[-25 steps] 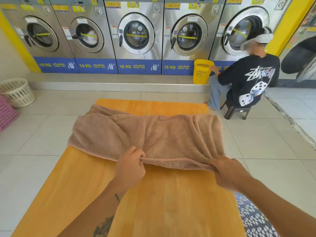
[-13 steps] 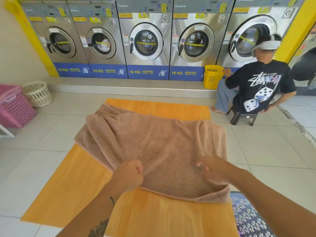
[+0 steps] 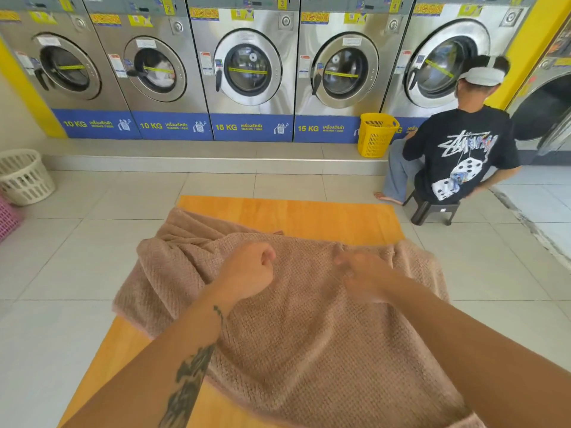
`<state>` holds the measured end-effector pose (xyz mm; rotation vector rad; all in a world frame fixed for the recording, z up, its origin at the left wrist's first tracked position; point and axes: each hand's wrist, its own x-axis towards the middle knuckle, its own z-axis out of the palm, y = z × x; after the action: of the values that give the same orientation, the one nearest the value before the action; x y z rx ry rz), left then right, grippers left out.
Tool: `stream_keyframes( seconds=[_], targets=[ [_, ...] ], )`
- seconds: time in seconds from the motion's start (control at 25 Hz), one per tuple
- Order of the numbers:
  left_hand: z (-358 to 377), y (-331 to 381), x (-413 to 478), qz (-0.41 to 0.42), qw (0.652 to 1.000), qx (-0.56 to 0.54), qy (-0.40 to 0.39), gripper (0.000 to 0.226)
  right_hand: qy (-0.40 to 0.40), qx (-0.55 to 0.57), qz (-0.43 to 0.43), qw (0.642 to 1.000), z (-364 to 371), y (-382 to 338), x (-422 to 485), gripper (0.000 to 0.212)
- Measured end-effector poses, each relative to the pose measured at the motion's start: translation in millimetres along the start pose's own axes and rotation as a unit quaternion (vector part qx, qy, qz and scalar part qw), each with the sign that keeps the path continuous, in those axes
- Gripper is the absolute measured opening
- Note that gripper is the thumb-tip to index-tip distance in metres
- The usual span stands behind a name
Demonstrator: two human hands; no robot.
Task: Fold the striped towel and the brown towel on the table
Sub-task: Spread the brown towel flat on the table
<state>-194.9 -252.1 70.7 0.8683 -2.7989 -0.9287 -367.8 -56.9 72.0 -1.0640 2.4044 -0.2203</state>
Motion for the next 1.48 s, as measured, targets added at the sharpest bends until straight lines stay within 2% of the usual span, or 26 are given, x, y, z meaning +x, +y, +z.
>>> stream_keyframes(
  seconds=[0.16,0.32,0.4,0.52,0.56,0.64,0.72,0.76,0.84,0.92,1.0,1.08,1.2,1.32,1.48],
  targets=[
    [-2,-35,70,0.008,1.000,0.027,0.006,0.041,0.026,-0.030,0.053,0.998,3,-14,57,0.057],
    [15,-64,104,0.020,0.986,0.136,-0.092,0.068,-0.016,-0.163,0.118,0.979,25,-7,63,0.079],
    [26,-67,101,0.025,0.984,0.141,-0.105,0.074,-0.012,-0.227,0.109,0.968,31,-3,55,0.077],
    [35,-66,78,0.046,0.988,0.127,-0.070,0.060,0.053,-0.255,0.061,0.964,37,-4,31,0.071],
    [36,-68,67,0.056,0.989,0.128,-0.055,0.054,0.046,-0.247,0.048,0.967,42,-5,20,0.075],
    [38,-69,41,0.066,0.986,0.142,-0.057,0.040,-0.054,-0.196,0.033,0.979,47,-2,-2,0.077],
    [40,-70,12,0.051,0.981,0.141,-0.121,0.023,-0.172,-0.108,0.040,0.978,38,-2,-14,0.046],
    [41,-70,2,0.037,0.978,0.129,-0.159,0.016,-0.195,-0.078,0.039,0.977,30,-3,-16,0.038],
    [37,-67,-13,0.021,0.977,0.092,-0.190,0.015,-0.174,-0.046,0.024,0.983,18,-7,-12,0.038],
    [28,-62,-20,0.005,0.981,0.073,-0.177,0.028,-0.110,-0.011,0.018,0.994,8,-15,-4,0.037],
    [19,-54,-22,-0.028,0.987,0.081,-0.135,0.034,-0.057,-0.004,0.005,0.998,2,-21,7,0.046],
    [10,-46,-18,-0.047,0.988,0.124,-0.073,0.025,-0.031,-0.019,0.003,0.999,-1,-25,20,0.052],
    [-4,-43,4,-0.062,0.987,0.149,-0.006,0.013,0.006,-0.038,0.007,0.999,1,-28,45,0.043],
    [-15,-53,47,-0.016,0.989,0.146,0.024,0.015,0.018,-0.071,0.068,0.995,7,-19,76,0.040],
    [-13,-86,115,0.025,0.986,0.162,0.015,0.021,-0.006,-0.134,0.139,0.981,25,-1,110,0.033]
  ],
)
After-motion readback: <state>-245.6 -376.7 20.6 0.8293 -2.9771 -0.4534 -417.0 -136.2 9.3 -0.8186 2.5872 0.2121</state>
